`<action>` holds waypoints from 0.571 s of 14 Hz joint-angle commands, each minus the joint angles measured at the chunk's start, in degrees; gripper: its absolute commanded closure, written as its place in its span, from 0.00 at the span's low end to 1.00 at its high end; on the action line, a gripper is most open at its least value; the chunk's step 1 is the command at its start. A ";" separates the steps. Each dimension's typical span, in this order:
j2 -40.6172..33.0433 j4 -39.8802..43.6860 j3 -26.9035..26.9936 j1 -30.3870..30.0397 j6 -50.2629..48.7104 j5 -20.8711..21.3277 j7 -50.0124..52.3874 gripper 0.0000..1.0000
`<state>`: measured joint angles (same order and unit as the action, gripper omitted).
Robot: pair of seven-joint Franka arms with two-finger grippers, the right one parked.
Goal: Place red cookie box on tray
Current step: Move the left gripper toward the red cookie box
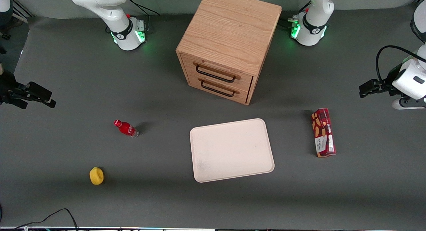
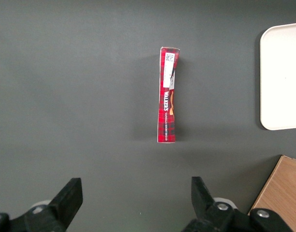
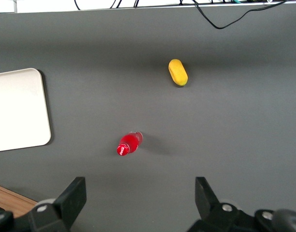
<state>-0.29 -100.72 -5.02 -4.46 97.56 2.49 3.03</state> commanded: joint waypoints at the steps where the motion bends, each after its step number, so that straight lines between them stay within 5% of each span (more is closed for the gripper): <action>1: 0.37 0.53 0.10 0.68 0.09 -0.38 0.92 0.00; 8: 2.30 0.79 0.10 0.77 0.70 -0.47 0.13 0.00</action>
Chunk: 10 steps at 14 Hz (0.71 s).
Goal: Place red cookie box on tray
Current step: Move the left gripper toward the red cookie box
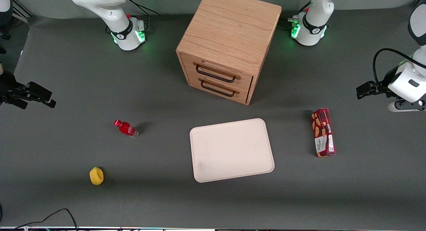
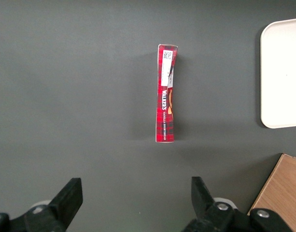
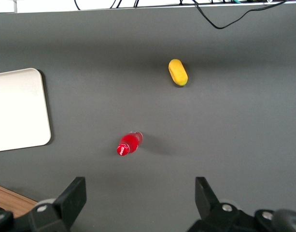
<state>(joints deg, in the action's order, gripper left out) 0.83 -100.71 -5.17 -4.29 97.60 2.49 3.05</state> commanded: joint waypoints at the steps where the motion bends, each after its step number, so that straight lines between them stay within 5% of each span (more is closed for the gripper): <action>1: 1.80 0.69 0.25 0.68 1.01 -0.47 0.12 0.00; 10: 15.24 -5.71 0.43 1.39 16.53 -0.38 0.38 0.00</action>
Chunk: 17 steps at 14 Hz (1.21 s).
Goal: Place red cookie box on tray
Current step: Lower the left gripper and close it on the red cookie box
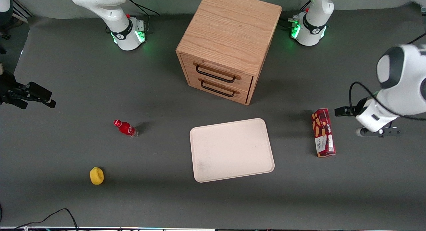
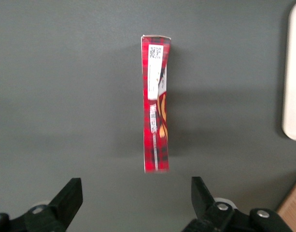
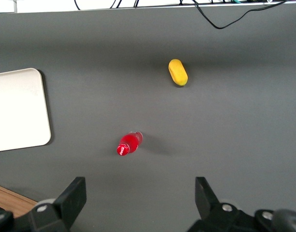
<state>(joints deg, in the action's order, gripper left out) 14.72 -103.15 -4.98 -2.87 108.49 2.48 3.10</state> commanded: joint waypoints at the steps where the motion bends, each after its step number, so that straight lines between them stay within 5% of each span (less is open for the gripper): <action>1: 3.37 -4.59 0.23 0.49 10.03 -0.29 0.50 0.00; 3: 7.06 -5.39 0.23 1.11 15.77 0.15 0.41 0.09; 5: 10.06 -5.13 0.23 1.28 19.29 0.59 -0.11 0.28; 7: 10.60 -5.30 0.23 1.29 19.40 3.48 -0.20 0.96; 12: 11.30 0.03 -0.03 4.08 16.43 2.00 5.66 1.00; 17: 20.25 24.37 0.06 13.22 -2.56 -2.83 21.12 1.00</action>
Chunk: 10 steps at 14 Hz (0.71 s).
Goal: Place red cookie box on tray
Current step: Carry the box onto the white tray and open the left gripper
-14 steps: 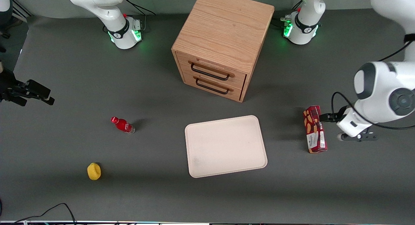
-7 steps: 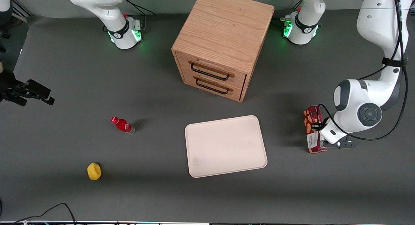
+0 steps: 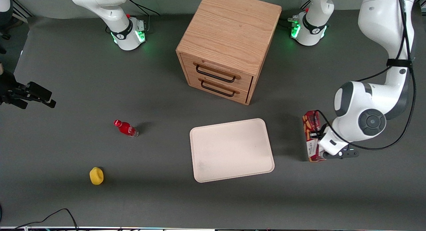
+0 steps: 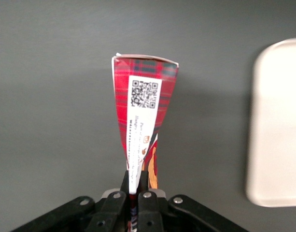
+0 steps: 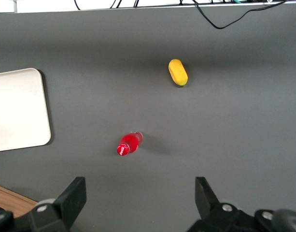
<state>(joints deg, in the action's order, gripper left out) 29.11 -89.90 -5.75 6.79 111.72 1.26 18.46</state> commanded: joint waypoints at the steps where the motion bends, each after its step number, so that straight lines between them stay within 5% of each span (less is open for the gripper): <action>1: 6.66 12.28 0.74 4.80 -5.90 -2.48 7.80 1.00; 10: 15.53 17.39 0.92 14.31 2.60 -3.02 18.55 1.00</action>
<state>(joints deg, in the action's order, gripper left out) 42.32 -74.85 -5.87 19.98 112.51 -1.60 35.94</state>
